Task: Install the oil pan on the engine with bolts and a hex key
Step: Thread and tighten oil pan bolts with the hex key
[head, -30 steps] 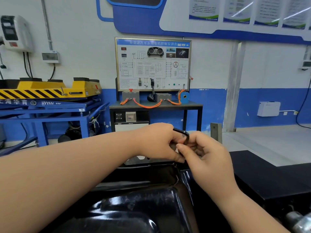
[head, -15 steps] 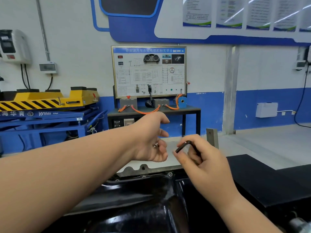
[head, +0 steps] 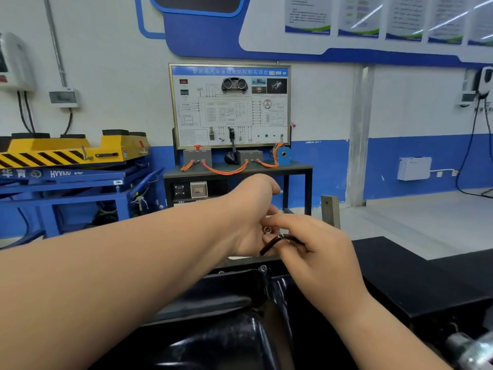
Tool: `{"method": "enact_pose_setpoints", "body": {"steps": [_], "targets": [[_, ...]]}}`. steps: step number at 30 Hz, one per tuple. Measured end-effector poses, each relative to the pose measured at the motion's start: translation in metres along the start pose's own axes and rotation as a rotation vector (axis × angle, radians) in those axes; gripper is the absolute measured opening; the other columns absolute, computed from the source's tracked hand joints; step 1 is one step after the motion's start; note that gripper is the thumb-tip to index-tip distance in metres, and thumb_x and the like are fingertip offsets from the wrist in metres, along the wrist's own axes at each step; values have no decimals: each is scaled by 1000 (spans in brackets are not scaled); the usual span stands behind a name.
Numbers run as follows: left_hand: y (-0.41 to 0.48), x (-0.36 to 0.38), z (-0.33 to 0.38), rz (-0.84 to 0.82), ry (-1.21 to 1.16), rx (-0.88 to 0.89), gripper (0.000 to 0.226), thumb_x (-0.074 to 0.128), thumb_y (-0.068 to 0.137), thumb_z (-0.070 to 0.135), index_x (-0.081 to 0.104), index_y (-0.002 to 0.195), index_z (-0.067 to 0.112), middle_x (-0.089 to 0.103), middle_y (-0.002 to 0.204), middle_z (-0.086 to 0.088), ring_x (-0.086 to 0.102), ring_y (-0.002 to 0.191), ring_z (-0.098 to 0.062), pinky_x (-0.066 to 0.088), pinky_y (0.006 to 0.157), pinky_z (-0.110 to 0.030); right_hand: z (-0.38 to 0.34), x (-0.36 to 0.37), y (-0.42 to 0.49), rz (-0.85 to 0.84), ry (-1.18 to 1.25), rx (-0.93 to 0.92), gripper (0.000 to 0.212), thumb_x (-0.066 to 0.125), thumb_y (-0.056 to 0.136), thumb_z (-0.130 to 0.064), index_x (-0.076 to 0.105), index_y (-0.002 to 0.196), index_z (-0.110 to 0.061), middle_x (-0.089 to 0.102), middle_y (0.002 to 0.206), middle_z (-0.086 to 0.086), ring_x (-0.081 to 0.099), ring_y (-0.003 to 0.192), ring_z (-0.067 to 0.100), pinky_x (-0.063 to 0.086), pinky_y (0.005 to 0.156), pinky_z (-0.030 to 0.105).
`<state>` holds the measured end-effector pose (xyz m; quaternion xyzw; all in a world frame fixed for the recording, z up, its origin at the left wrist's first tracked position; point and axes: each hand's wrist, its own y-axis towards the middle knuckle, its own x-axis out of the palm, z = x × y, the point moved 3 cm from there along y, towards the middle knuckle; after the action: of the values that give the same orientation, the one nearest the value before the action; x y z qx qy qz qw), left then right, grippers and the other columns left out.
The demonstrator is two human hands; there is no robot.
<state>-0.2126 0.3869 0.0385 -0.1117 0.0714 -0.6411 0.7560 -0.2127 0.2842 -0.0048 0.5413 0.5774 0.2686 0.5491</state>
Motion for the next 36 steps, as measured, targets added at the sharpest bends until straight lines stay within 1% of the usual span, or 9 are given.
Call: {"method": "enact_pose_setpoints", "body": {"steps": [3, 7, 13, 15, 20, 24, 26, 32, 36], "targets": [[-1, 2, -1, -144, 30, -31, 31, 35, 92, 36, 42, 84, 6, 40, 71, -10, 36, 60, -20, 39, 56, -28, 2, -1, -2, 29, 20, 51, 29, 49, 75, -14, 70, 92, -23, 68, 80, -16, 61, 72, 1, 47, 60, 14], [-2, -3, 3, -256, 274, 114, 23, 39, 95, 21, 56, 86, 10, 58, 85, -9, 58, 80, -23, 51, 82, -35, 12, -10, -3, 201, 179, 216, 28, 51, 75, -12, 64, 82, -36, 63, 67, -23, 57, 64, -4, 37, 57, 4], [-2, -7, 6, -401, 540, 321, 17, 49, 94, 5, 66, 92, 5, 71, 77, -1, 67, 74, -11, 55, 78, -26, 25, -16, -3, 243, 322, 328, 29, 64, 84, -1, 69, 81, -30, 69, 78, -8, 62, 69, 7, 48, 63, 12], [-3, -5, 7, -384, 634, 409, 13, 53, 92, 6, 64, 85, 8, 71, 75, -1, 68, 73, -13, 56, 75, -26, 25, -17, -3, 239, 323, 314, 28, 62, 87, -4, 68, 83, -31, 69, 77, -11, 63, 72, 7, 49, 65, 14], [0, -3, 8, -234, 1006, 576, 4, 61, 88, 9, 62, 84, 12, 74, 84, -2, 68, 78, -13, 53, 78, -30, 26, -25, -4, 415, 310, 302, 31, 36, 95, -43, 66, 87, -35, 54, 72, -11, 53, 72, 4, 41, 69, 14], [4, -4, 7, -69, 1266, 647, 7, 70, 81, 24, 68, 86, 20, 72, 89, 6, 66, 85, -9, 50, 87, -32, 23, -31, -6, 541, 353, 273, 42, 31, 95, -50, 61, 75, -27, 48, 60, -4, 44, 54, 6, 35, 52, 21], [4, -4, 6, -47, 1301, 641, 6, 71, 80, 26, 69, 85, 22, 71, 89, 7, 65, 85, -9, 50, 87, -32, 22, -32, -7, 578, 430, 294, 41, 34, 93, -51, 59, 70, -27, 50, 58, -1, 47, 50, 12, 37, 47, 27], [6, -5, 5, -39, 1335, 647, 12, 72, 79, 27, 64, 73, 31, 67, 79, 12, 62, 78, -6, 50, 80, -26, 20, -32, -7, 589, 490, 270, 44, 37, 93, -45, 54, 64, -16, 56, 60, 10, 56, 41, 18, 44, 43, 17], [8, -4, 4, -53, 1317, 661, 4, 72, 79, 27, 69, 81, 26, 68, 79, 11, 62, 77, -5, 50, 79, -26, 22, -29, -5, 528, 437, 315, 45, 36, 92, -49, 52, 59, -22, 58, 60, 8, 58, 42, 19, 46, 46, 27]]}}
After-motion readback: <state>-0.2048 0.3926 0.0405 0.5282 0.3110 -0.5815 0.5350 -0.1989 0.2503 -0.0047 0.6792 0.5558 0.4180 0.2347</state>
